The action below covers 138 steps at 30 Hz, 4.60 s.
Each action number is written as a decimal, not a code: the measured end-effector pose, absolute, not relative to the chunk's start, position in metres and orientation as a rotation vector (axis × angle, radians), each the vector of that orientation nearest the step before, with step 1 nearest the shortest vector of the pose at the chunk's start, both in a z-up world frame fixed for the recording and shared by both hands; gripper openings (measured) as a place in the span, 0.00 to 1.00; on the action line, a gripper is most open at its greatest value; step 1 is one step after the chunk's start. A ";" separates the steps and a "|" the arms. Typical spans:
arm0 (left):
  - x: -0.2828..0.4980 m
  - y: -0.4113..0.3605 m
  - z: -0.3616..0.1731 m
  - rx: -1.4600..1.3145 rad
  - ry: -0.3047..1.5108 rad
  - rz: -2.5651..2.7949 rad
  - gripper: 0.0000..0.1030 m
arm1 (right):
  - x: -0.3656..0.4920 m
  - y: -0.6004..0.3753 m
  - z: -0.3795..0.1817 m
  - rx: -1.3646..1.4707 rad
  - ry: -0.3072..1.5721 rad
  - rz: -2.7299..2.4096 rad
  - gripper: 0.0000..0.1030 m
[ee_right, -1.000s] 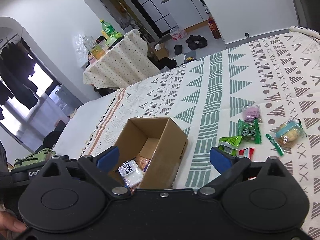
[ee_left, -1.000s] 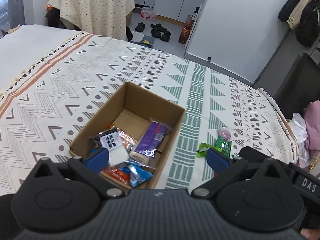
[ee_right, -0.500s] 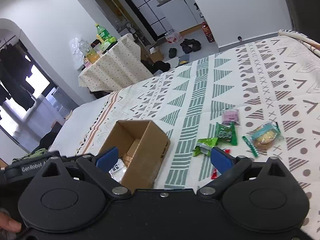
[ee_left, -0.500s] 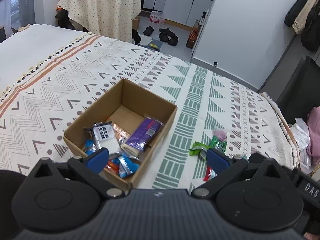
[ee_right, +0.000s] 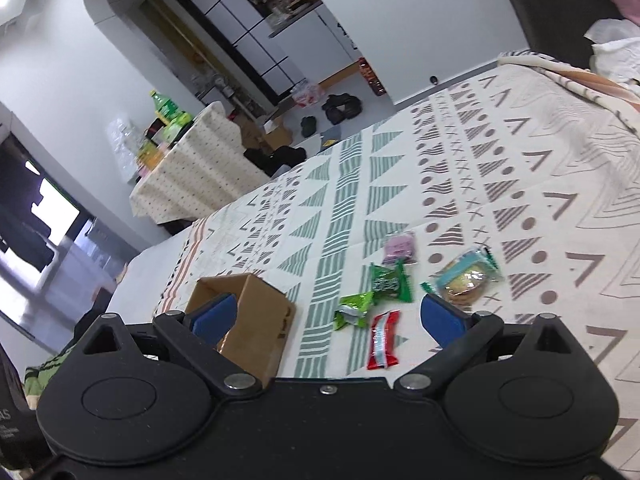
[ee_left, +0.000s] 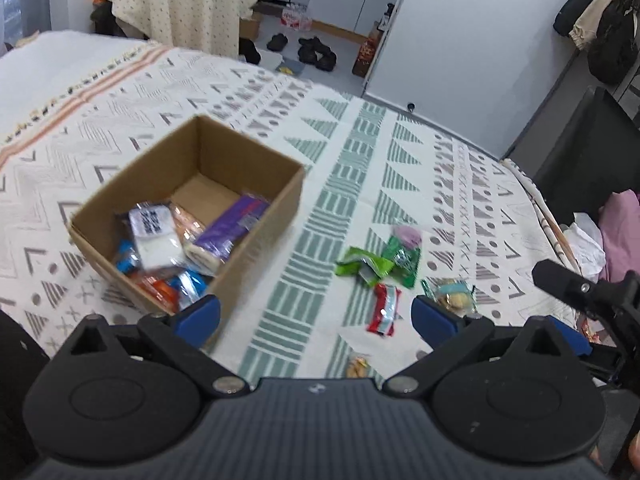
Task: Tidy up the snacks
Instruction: 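Grasp the yellow candy stick with the left tool while the right tool grasps the red-and-silver candy, then carry both candies over the cardboard box and open both tools to drop them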
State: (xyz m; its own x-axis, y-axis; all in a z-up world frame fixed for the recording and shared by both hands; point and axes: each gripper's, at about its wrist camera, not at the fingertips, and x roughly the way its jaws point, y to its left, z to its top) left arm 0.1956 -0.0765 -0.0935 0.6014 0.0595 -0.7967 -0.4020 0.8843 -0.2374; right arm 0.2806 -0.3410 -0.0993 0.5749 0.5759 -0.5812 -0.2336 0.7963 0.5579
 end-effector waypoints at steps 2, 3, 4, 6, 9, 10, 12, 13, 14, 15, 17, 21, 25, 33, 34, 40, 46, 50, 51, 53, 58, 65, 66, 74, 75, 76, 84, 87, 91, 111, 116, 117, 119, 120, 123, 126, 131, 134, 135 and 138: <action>0.198 -0.081 -0.101 -0.429 0.912 0.269 0.98 | 0.281 -0.346 -0.101 0.455 0.833 0.483 0.96; 0.199 -0.084 -0.104 -0.428 0.917 0.265 0.98 | 0.281 -0.348 -0.102 0.460 0.835 0.477 0.96; 0.200 -0.087 -0.108 -0.425 0.924 0.260 0.98 | 0.281 -0.351 -0.104 0.467 0.838 0.471 0.95; 0.202 -0.092 -0.115 -0.429 0.936 0.246 0.95 | 0.282 -0.356 -0.109 0.473 0.852 0.459 0.94; 0.206 -0.098 -0.129 -0.458 0.969 0.225 0.89 | 0.286 -0.357 -0.117 0.488 0.883 0.446 0.89; 0.209 -0.099 -0.134 -0.471 0.980 0.223 0.87 | 0.287 -0.356 -0.120 0.489 0.895 0.450 0.86; 0.212 -0.102 -0.143 -0.500 1.000 0.214 0.78 | 0.289 -0.352 -0.128 0.486 0.923 0.465 0.85; 0.214 -0.104 -0.148 -0.509 1.010 0.207 0.76 | 0.290 -0.349 -0.133 0.483 0.945 0.466 0.83; 0.216 -0.105 -0.153 -0.519 1.020 0.206 0.71 | 0.291 -0.347 -0.137 0.482 0.961 0.467 0.80; 0.218 -0.106 -0.157 -0.531 1.032 0.207 0.67 | 0.292 -0.345 -0.141 0.485 0.977 0.464 0.79; 0.222 -0.108 -0.165 -0.553 1.054 0.200 0.63 | 0.295 -0.343 -0.147 0.486 1.002 0.458 0.75; 0.230 -0.112 -0.180 -0.576 1.083 0.190 0.58 | 0.296 -0.338 -0.154 0.474 1.030 0.453 0.73; 0.238 -0.112 -0.195 -0.596 1.109 0.189 0.54 | 0.299 -0.333 -0.161 0.463 1.058 0.452 0.69; 0.252 -0.109 -0.224 -0.611 1.156 0.181 0.45 | 0.307 -0.320 -0.178 0.452 1.108 0.420 0.68; 0.253 -0.108 -0.227 -0.613 1.164 0.177 0.43 | 0.310 -0.318 -0.181 0.449 1.116 0.415 0.67; 0.261 -0.101 -0.233 -0.600 1.163 0.164 0.17 | 0.319 -0.301 -0.193 0.403 1.147 0.409 0.62; 0.267 -0.085 -0.226 -0.597 1.126 0.160 0.17 | 0.328 -0.286 -0.201 0.365 1.159 0.398 0.56; 0.272 -0.073 -0.225 -0.607 1.112 0.167 0.17 | 0.335 -0.275 -0.206 0.339 1.170 0.390 0.47; 0.273 -0.070 -0.225 -0.613 1.111 0.170 0.17 | 0.336 -0.273 -0.207 0.335 1.170 0.387 0.46; 0.276 -0.064 -0.225 -0.620 1.107 0.173 0.17 | 0.339 -0.268 -0.209 0.322 1.168 0.381 0.45; 0.281 -0.051 -0.223 -0.636 1.095 0.180 0.17 | 0.344 -0.256 -0.216 0.273 1.169 0.362 0.41; 0.285 -0.042 -0.224 -0.627 1.094 0.179 0.17 | 0.348 -0.247 -0.226 0.228 1.210 0.339 0.20; 0.285 -0.042 -0.224 -0.625 1.095 0.179 0.17 | 0.347 -0.247 -0.226 0.233 1.213 0.342 0.20; 0.279 -0.045 -0.204 -0.600 1.057 0.174 0.17 | 0.342 -0.252 -0.207 0.277 1.164 0.371 0.19; 0.278 -0.046 -0.201 -0.596 1.051 0.174 0.17 | 0.342 -0.253 -0.204 0.285 1.154 0.376 0.19; 0.277 -0.047 -0.196 -0.591 1.043 0.172 0.17 | 0.342 -0.255 -0.201 0.294 1.143 0.379 0.19; 0.269 -0.053 -0.162 -0.545 0.974 0.173 0.17 | 0.335 -0.262 -0.182 0.356 1.083 0.423 0.19; 0.266 -0.053 -0.150 -0.528 0.948 0.170 0.17 | 0.333 -0.264 -0.176 0.385 1.061 0.441 0.19; 0.261 -0.053 -0.134 -0.506 0.916 0.173 0.17 | 0.331 -0.268 -0.166 0.425 1.026 0.472 0.19; 0.234 0.001 -0.070 -0.475 0.776 0.277 0.17 | 0.316 -0.244 -0.122 0.531 0.870 0.608 0.19; 0.227 0.020 -0.069 -0.483 0.764 0.309 0.17 | 0.310 -0.228 -0.117 0.520 0.867 0.634 0.19; 0.226 0.023 -0.069 -0.486 0.760 0.315 0.17 | 0.308 -0.225 -0.116 0.517 0.864 0.640 0.19; 0.224 0.032 -0.068 -0.494 0.752 0.328 0.17 | 0.305 -0.216 -0.115 0.510 0.859 0.653 0.19; 0.223 0.037 -0.069 -0.500 0.750 0.333 0.17 | 0.304 -0.212 -0.114 0.506 0.858 0.659 0.19; 0.223 0.049 -0.071 -0.511 0.750 0.345 0.17 | 0.299 -0.201 -0.113 0.493 0.856 0.672 0.19; 0.225 0.060 -0.076 -0.522 0.757 0.351 0.17 | 0.295 -0.190 -0.112 0.486 0.855 0.689 0.19; 0.231 0.074 -0.085 -0.535 0.764 0.362 0.17 | 0.292 -0.169 -0.117 0.456 0.866 0.700 0.19; 0.237 0.082 -0.090 -0.542 0.770 0.357 0.17 | 0.292 -0.161 -0.120 0.447 0.867 0.696 0.19; 0.239 0.084 -0.091 -0.543 0.772 0.355 0.17 | 0.293 -0.159 -0.121 0.446 0.866 0.693 0.19; 0.247 0.089 -0.094 -0.544 0.775 0.343 0.17 | 0.296 -0.155 -0.125 0.445 0.866 0.689 0.19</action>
